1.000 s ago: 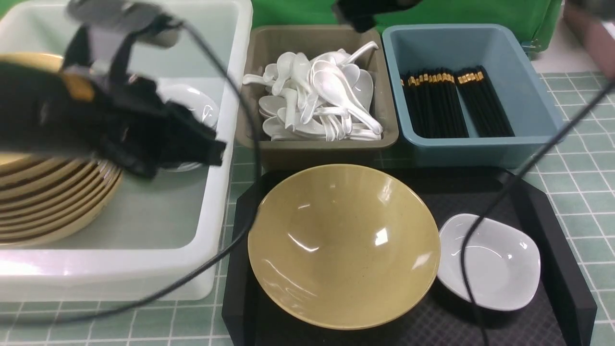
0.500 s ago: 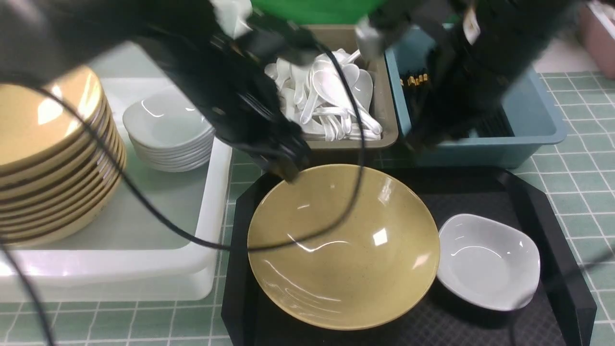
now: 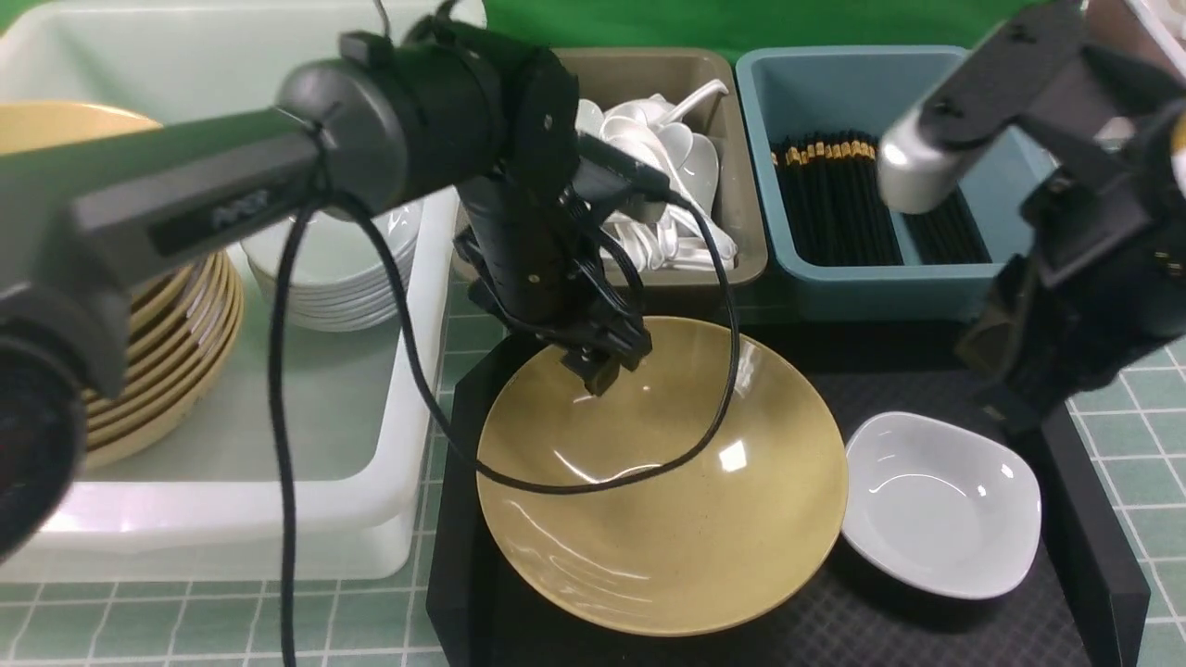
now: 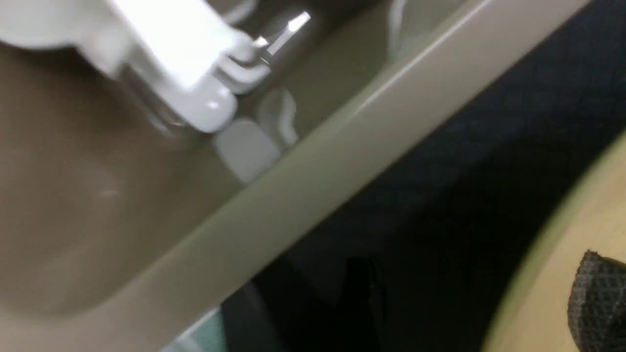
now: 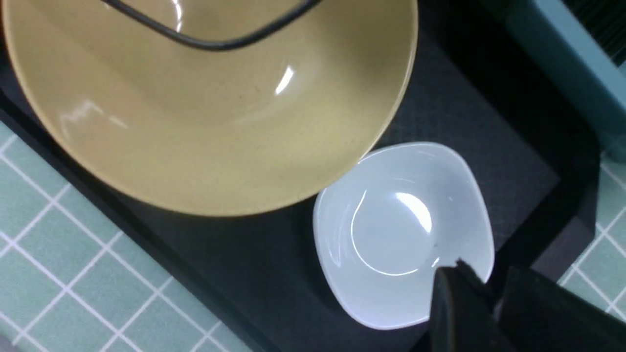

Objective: On blue table put chopsticks spoon bowls plates into blue grey white boxes.
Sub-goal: 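Grasp the large bowl on the tray by its rim, then place the tan bowl onto the bowl stack in the left bin with the left gripper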

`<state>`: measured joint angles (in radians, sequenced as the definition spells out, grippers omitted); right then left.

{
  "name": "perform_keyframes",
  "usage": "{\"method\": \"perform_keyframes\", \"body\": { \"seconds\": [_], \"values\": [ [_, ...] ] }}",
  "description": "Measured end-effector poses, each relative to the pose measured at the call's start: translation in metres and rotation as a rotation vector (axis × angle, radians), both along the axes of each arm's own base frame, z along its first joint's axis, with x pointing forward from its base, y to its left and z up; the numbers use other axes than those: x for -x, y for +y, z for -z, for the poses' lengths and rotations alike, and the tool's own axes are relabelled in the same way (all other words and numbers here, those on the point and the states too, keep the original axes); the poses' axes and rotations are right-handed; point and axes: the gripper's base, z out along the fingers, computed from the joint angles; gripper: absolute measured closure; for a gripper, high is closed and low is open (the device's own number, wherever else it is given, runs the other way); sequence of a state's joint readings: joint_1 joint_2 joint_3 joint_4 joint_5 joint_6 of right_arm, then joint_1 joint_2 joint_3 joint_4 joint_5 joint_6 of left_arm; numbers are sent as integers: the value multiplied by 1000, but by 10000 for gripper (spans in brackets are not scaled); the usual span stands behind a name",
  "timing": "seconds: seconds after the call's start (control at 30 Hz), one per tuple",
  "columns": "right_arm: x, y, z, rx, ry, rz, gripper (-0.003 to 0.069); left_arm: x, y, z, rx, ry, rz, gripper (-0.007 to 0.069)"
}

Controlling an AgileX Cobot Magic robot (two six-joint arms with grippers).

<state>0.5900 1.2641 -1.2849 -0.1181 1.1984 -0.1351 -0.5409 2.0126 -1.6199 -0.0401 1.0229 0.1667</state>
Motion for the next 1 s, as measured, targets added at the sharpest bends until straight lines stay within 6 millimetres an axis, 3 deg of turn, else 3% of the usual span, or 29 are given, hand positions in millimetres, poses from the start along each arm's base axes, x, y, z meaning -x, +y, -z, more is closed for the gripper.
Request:
{"method": "perform_keyframes", "body": {
  "seconds": [0.07, 0.3, 0.4, 0.5, 0.6, 0.7, 0.77, 0.83, 0.87, 0.9, 1.0],
  "values": [
    [3, -2, -2, -13, -18, 0, 482, 2, -4, 8, 26, 57, -16, 198],
    [1, 0, -4, -41, -49, -4, 479, 12, -4, 3, 49, 146, -25, 517],
    [0, 3, -5, -77, -64, -17, 479, 21, -1, -29, 97, 107, -25, 608],
    [3, 9, -12, -124, -69, -86, 479, 32, 15, -74, 126, -6, -20, 617],
    [11, 24, -33, -188, -124, -187, 479, 48, 51, -131, 189, -132, -74, 618],
    [21, 46, -55, -243, -186, -294, 479, 62, 95, -171, 251, -215, -177, 618],
    [26, 60, -65, -262, -211, -361, 479, 68, 125, -187, 273, -244, -258, 618],
    [34, 82, -74, -279, -228, -451, 479, 78, 174, -203, 290, -271, -405, 618],
    [37, 92, -76, -282, -230, -490, 479, 83, 187, -208, 296, -286, -442, 618],
    [39, 102, -77, -285, -229, -520, 479, 90, 217, -214, 305, -319, -544, 618],
    [43, 123, -76, -278, -227, -593, 479, 113, 273, -224, 349, -390, -767, 618]
  ]
}}
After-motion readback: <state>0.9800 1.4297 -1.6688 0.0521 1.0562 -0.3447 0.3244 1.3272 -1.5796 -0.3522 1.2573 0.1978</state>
